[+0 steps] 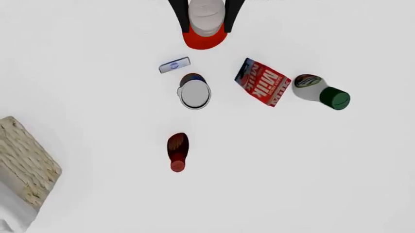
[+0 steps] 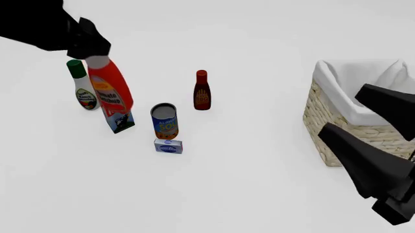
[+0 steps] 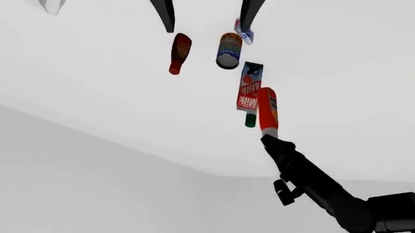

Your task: Pick the ketchup and place it in the basket.

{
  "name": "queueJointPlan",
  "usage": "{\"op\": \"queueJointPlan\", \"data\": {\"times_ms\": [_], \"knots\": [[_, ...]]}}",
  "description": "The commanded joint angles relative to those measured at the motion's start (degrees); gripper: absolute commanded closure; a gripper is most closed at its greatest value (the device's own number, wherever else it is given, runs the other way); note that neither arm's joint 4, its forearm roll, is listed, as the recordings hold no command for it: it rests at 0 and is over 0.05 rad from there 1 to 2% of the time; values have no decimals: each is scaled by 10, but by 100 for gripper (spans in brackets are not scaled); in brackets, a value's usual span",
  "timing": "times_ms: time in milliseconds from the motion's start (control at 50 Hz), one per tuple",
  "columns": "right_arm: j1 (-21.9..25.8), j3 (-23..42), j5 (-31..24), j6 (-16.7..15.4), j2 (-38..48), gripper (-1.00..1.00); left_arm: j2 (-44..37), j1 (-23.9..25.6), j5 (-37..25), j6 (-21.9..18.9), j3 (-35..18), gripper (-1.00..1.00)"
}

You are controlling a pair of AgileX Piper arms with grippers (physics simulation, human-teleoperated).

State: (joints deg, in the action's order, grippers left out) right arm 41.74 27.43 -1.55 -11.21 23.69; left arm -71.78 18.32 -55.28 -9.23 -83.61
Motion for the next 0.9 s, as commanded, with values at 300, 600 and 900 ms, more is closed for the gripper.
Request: {"op": "queueJointPlan", "data": {"times_ms": [300, 600, 900], "knots": [[79, 57, 48, -5, 152, -100, 18, 39, 1, 3, 28, 100], [105, 82, 86, 1, 219, -100, 22, 54, 0, 6, 36, 100], [121, 124, 94, 5, 267, -100, 20, 66, 7, 8, 47, 100]]}}
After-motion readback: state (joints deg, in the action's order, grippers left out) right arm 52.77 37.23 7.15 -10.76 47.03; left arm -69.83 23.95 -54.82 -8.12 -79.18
